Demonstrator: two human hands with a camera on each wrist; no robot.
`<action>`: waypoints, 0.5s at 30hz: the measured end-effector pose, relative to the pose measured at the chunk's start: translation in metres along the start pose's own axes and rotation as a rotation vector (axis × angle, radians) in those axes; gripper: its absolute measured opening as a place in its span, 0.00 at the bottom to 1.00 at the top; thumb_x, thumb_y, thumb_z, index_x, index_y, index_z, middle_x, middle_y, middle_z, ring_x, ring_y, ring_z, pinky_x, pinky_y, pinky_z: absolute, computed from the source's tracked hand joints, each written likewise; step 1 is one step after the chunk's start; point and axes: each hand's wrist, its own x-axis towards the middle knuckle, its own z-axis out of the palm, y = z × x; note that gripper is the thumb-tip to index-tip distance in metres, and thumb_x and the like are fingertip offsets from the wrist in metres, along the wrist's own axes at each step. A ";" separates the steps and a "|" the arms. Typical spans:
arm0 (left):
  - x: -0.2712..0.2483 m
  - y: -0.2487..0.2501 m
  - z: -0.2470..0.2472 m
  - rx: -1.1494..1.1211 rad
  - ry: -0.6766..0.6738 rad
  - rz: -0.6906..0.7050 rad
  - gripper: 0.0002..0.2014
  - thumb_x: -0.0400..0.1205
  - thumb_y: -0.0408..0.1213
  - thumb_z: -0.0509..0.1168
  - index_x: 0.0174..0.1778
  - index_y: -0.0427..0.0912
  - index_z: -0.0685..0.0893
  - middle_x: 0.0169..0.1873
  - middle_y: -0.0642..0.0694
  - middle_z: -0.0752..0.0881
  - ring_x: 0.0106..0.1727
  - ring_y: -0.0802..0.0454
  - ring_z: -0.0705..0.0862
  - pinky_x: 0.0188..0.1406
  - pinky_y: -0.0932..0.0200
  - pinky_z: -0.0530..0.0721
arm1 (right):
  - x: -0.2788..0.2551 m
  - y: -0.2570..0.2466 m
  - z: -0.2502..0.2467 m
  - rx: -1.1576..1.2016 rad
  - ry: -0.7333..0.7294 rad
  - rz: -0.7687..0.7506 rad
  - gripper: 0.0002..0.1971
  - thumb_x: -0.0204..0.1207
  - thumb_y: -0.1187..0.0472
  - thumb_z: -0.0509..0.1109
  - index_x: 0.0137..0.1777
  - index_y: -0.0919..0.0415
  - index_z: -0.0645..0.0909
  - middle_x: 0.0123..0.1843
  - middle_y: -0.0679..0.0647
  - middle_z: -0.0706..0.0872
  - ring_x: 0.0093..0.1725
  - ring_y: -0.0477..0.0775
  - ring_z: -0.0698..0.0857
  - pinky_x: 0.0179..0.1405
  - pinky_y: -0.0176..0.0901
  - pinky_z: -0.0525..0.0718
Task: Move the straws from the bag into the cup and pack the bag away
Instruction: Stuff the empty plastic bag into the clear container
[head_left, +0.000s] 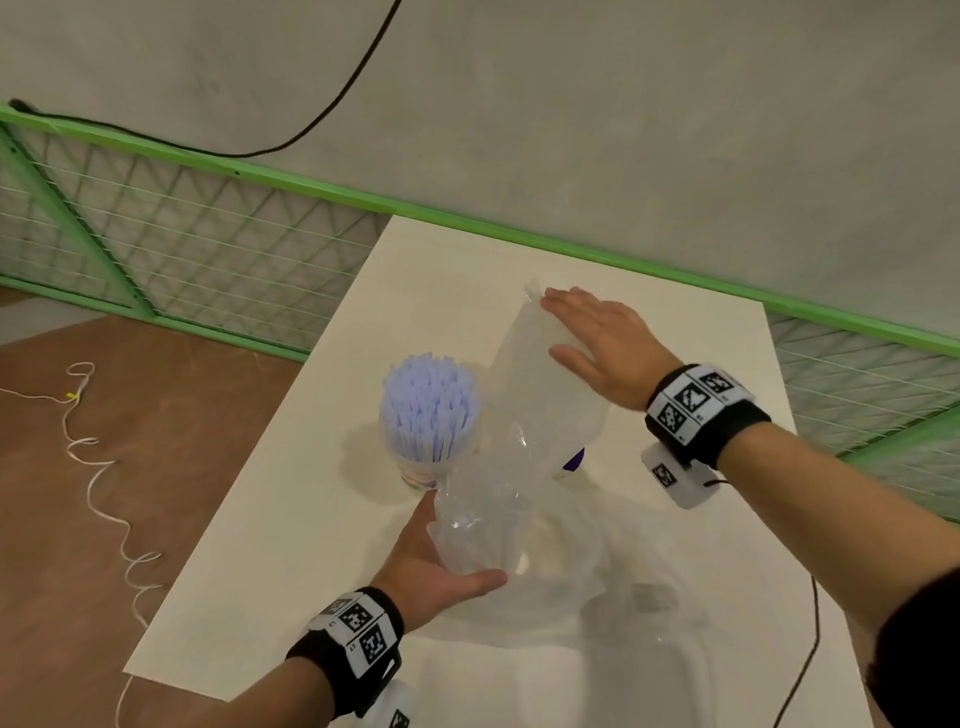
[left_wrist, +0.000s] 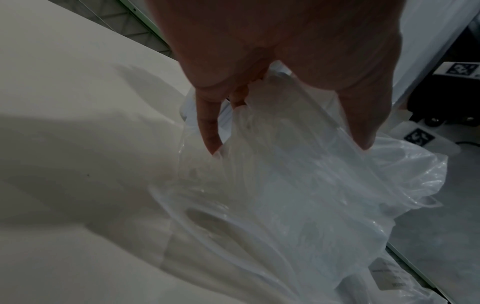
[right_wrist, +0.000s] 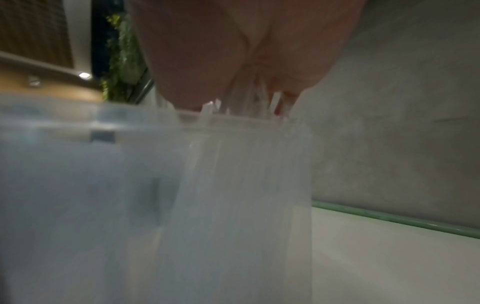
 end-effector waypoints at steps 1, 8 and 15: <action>-0.001 0.001 0.000 0.001 0.000 -0.003 0.37 0.62 0.35 0.86 0.62 0.56 0.72 0.51 0.62 0.84 0.48 0.84 0.81 0.41 0.85 0.75 | -0.004 -0.001 0.004 -0.035 -0.029 -0.008 0.37 0.81 0.34 0.43 0.87 0.51 0.51 0.88 0.48 0.54 0.86 0.52 0.53 0.82 0.54 0.52; 0.000 -0.003 -0.001 -0.018 -0.007 0.019 0.40 0.61 0.38 0.87 0.68 0.52 0.76 0.55 0.58 0.88 0.55 0.71 0.85 0.48 0.80 0.78 | 0.009 -0.004 -0.007 -0.118 -0.037 0.044 0.48 0.69 0.23 0.62 0.84 0.34 0.43 0.87 0.38 0.43 0.84 0.60 0.57 0.72 0.72 0.64; -0.001 -0.005 -0.001 -0.006 -0.003 0.003 0.40 0.60 0.40 0.87 0.66 0.53 0.76 0.55 0.58 0.88 0.56 0.72 0.84 0.48 0.82 0.77 | 0.032 0.004 -0.008 -0.013 -0.066 0.084 0.42 0.71 0.28 0.66 0.81 0.32 0.50 0.80 0.45 0.68 0.70 0.63 0.76 0.64 0.64 0.79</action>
